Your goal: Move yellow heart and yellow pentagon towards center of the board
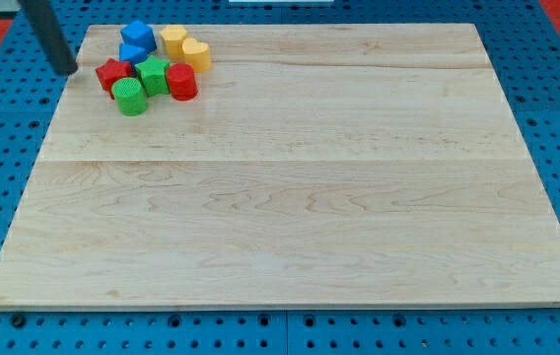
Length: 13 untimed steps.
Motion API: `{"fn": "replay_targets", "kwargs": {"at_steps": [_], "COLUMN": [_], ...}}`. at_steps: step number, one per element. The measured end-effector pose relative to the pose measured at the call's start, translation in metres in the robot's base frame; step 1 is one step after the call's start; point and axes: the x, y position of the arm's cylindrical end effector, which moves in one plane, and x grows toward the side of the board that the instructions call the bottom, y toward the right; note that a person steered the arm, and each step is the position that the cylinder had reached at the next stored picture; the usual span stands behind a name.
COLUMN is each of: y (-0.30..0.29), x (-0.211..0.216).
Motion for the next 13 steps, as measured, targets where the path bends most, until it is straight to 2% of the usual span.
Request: {"fn": "replay_targets", "kwargs": {"at_steps": [1, 2, 3, 4, 5, 6, 7, 8, 10, 11, 12, 13], "y": [0.016, 0.102, 0.187, 0.259, 0.279, 0.357, 0.373, 0.351, 0.234, 0.217, 0.26, 0.261], "x": [-0.058, -0.062, -0.01, -0.003, 0.006, -0.02, -0.066, -0.067, -0.066, -0.052, -0.011, 0.045]}}
